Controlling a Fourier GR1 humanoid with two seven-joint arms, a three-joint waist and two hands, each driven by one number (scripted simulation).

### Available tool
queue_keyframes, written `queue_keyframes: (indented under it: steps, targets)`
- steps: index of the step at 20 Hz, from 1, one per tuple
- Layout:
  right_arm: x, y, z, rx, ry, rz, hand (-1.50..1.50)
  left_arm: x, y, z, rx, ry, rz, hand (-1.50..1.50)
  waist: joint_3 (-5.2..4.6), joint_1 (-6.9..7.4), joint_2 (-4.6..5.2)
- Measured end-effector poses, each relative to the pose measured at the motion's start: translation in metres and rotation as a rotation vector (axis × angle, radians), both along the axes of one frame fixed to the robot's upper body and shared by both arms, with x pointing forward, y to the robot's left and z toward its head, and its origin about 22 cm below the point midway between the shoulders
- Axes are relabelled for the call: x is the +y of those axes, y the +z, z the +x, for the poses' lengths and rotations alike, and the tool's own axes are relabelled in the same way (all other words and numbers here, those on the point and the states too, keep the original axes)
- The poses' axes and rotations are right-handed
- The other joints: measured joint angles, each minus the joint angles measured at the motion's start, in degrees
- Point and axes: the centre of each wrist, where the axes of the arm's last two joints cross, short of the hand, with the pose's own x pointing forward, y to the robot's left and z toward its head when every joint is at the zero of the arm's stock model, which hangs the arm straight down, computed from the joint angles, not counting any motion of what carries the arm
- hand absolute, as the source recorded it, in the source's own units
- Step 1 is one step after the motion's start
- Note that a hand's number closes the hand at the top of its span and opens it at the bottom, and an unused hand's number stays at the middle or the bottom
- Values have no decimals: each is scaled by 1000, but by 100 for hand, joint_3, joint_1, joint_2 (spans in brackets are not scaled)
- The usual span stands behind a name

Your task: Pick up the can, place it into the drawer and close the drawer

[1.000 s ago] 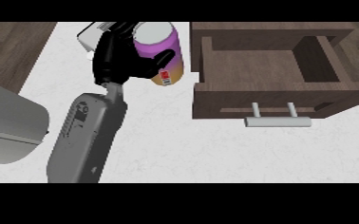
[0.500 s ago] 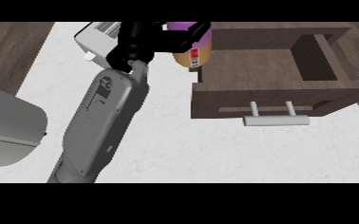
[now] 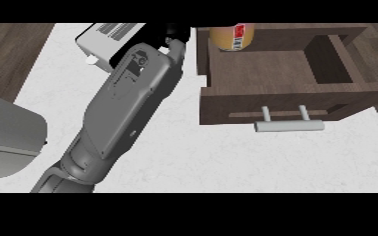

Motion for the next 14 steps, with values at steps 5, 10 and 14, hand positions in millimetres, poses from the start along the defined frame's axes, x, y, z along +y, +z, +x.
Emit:
queue_keyframes:
  steps: [5,10,14]
  targets:
    - [1,4,4,-5,11,-3,-150,-13,7,12,8,-8,14,150,0,-34,11]
    - [4,2,4,-8,14,-2,-150,-29,12,14,14,-5,30,150,3,-85,15]
    - [6,4,5,-11,20,-1,-150,-37,9,17,29,-8,43,150,3,-129,26]
